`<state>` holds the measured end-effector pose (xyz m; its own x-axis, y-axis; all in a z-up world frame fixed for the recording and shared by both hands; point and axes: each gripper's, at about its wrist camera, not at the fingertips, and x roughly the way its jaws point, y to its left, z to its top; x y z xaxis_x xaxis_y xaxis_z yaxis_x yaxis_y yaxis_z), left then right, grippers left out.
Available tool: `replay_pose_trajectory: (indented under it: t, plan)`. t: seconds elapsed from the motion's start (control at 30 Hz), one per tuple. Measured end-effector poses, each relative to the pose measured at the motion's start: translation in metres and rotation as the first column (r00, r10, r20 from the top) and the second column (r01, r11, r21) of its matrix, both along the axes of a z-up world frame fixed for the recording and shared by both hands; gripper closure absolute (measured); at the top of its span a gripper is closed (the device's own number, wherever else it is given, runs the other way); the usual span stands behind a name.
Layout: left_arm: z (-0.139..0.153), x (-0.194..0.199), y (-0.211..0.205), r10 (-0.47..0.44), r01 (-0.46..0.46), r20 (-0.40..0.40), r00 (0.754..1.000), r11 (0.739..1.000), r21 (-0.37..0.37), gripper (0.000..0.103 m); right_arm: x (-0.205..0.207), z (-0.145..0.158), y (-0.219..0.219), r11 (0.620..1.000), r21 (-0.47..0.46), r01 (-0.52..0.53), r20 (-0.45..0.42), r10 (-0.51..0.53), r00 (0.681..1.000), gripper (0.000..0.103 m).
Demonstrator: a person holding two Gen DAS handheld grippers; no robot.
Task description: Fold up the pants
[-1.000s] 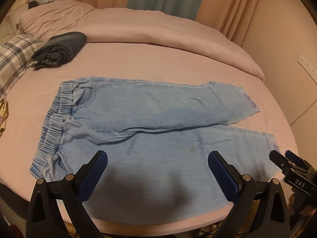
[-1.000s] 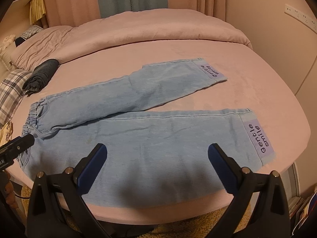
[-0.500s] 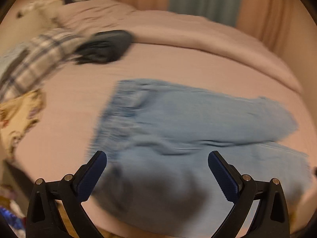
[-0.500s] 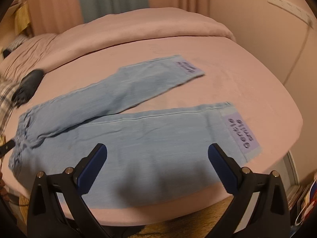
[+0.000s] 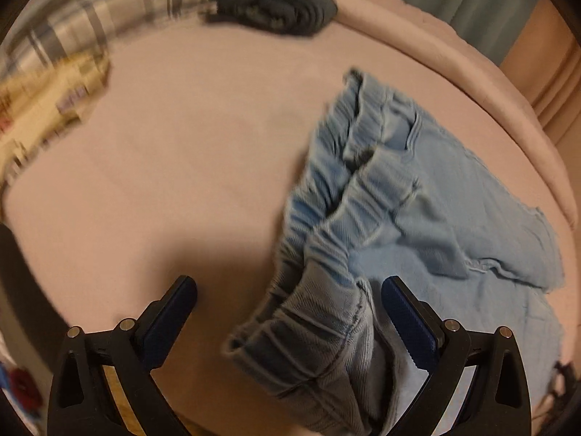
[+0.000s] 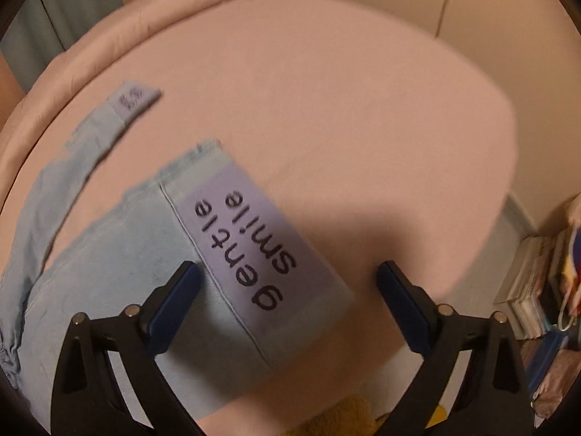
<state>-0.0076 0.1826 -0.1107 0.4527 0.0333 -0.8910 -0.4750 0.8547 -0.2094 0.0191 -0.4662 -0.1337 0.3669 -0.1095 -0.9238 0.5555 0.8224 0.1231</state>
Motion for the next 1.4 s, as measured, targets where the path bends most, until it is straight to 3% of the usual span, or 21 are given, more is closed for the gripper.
replay_pose_trajectory:
  t: [0.03, 0.07, 0.1, 0.17, 0.23, 0.33, 0.37, 0.5, 0.6, 0.7, 0.77, 0.83, 0.93, 1.0, 1.07, 1.1, 1.2, 1.27, 1.4]
  plan:
    - [-0.003, -0.001, 0.001, 0.010, -0.010, 0.002, 1.000, 1.000, -0.001, 0.006, 0.002, -0.001, 0.003, 1.000, -0.029, -0.011, 0.015, 0.012, 1.000, 0.001]
    - [-0.001, -0.003, -0.001, 0.015, -0.015, 0.014, 1.000, 1.000, 0.024, 0.017, 0.002, 0.001, 0.007, 0.999, -0.043, -0.021, 0.024, 0.022, 0.999, 0.004]
    - [0.002, -0.004, -0.004, 0.004, -0.006, 0.029, 1.000, 0.999, 0.040, 0.037, 0.004, 0.001, 0.008, 0.998, -0.051, -0.029, 0.034, 0.030, 0.999, 0.005]
    - [0.007, -0.005, -0.007, -0.033, 0.036, 0.066, 0.997, 0.999, -0.037, 0.061, 0.005, 0.003, 0.010, 0.999, -0.045, -0.028, 0.063, 0.031, 0.998, 0.022]
    - [0.010, -0.006, -0.009, -0.041, 0.045, 0.068, 0.997, 0.997, -0.057, 0.067, 0.008, 0.007, 0.011, 0.998, -0.052, -0.039, 0.088, 0.044, 0.995, 0.036]
    - [0.024, -0.016, -0.008, -0.040, 0.048, 0.096, 0.995, 0.996, -0.076, 0.070, 0.017, 0.015, 0.008, 0.997, -0.071, -0.037, 0.106, 0.045, 0.993, 0.086]
    - [0.030, -0.021, -0.005, -0.040, 0.049, 0.115, 0.993, 0.995, -0.084, 0.071, 0.022, 0.015, 0.002, 0.998, -0.045, -0.035, 0.117, 0.040, 0.992, 0.088]
    - [0.057, -0.043, -0.001, -0.072, 0.092, 0.170, 0.983, 0.989, -0.112, 0.071, 0.024, 0.047, -0.009, 0.998, 0.040, -0.048, 0.236, 0.037, 0.971, 0.089]
    - [0.056, -0.045, -0.001, -0.087, 0.103, 0.150, 0.985, 0.989, -0.106, 0.071, 0.026, 0.069, -0.015, 0.997, 0.064, -0.047, 0.308, 0.025, 0.951, 0.089]
    - [0.025, -0.039, 0.002, -0.057, 0.063, 0.056, 0.997, 0.992, -0.105, 0.069, 0.023, 0.069, -0.015, 0.999, 0.035, -0.032, 0.296, 0.020, 0.955, 0.089]
    - [0.004, -0.037, 0.001, -0.065, 0.065, 0.006, 0.998, 0.994, -0.086, 0.067, 0.023, 0.048, -0.019, 0.999, 0.040, -0.023, 0.221, 0.013, 0.975, 0.089]
    - [0.005, -0.038, -0.004, -0.082, 0.083, 0.022, 0.996, 0.996, -0.037, 0.065, 0.027, 0.014, -0.019, 0.999, 0.045, -0.022, 0.107, 0.017, 0.994, 0.088]
    - [0.011, -0.035, -0.003, -0.081, 0.081, -0.004, 0.997, 0.996, -0.023, 0.060, 0.022, 0.004, -0.021, 0.999, 0.032, -0.023, 0.114, 0.019, 0.993, 0.089]
    - [0.014, -0.035, 0.003, -0.052, 0.052, -0.005, 0.999, 0.998, -0.044, 0.051, 0.025, 0.011, -0.019, 1.000, 0.009, -0.015, 0.084, 0.014, 0.996, 0.079]
    - [0.017, -0.035, 0.005, -0.028, 0.027, -0.019, 0.999, 0.999, -0.033, 0.038, 0.032, 0.019, -0.015, 0.998, -0.059, -0.012, 0.039, 0.014, 0.999, 0.065]
    - [0.018, -0.037, 0.007, -0.020, 0.019, -0.028, 0.999, 1.000, -0.023, 0.031, 0.034, 0.026, -0.011, 0.993, -0.118, -0.023, 0.024, 0.026, 0.999, 0.063]
    - [0.029, -0.039, 0.008, -0.016, 0.016, -0.027, 1.000, 1.000, -0.016, 0.029, 0.038, 0.040, -0.006, 0.975, -0.216, -0.046, 0.003, 0.048, 0.999, 0.042]
    - [0.036, -0.040, 0.003, -0.025, 0.026, -0.024, 0.999, 0.999, 0.029, 0.027, 0.039, 0.054, 0.000, 0.967, -0.248, -0.061, 0.027, 0.070, 0.997, 0.032]
    - [0.054, -0.035, 0.005, 0.042, -0.032, -0.035, 0.999, 0.968, 0.249, 0.020, 0.033, 0.080, 0.019, 0.957, -0.275, -0.094, 0.091, 0.123, 0.988, 0.024]
